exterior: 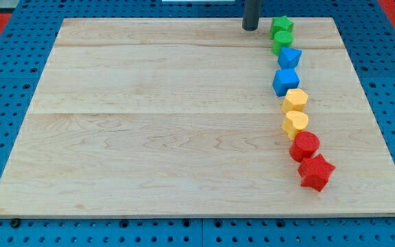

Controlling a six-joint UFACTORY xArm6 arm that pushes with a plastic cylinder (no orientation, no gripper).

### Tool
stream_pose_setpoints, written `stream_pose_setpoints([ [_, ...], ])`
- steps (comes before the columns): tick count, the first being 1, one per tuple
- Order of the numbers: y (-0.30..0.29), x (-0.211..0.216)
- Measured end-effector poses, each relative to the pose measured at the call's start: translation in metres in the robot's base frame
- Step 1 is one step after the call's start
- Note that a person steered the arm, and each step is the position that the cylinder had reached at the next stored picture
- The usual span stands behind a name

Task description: Keep green star on right side of green circle

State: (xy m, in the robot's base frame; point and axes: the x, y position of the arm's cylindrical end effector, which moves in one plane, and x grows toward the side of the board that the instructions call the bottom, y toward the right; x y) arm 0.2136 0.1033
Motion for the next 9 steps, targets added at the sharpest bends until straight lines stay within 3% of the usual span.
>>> stream_pose_setpoints([
  [5, -0.011, -0.002],
  [9, 0.102, -0.01],
])
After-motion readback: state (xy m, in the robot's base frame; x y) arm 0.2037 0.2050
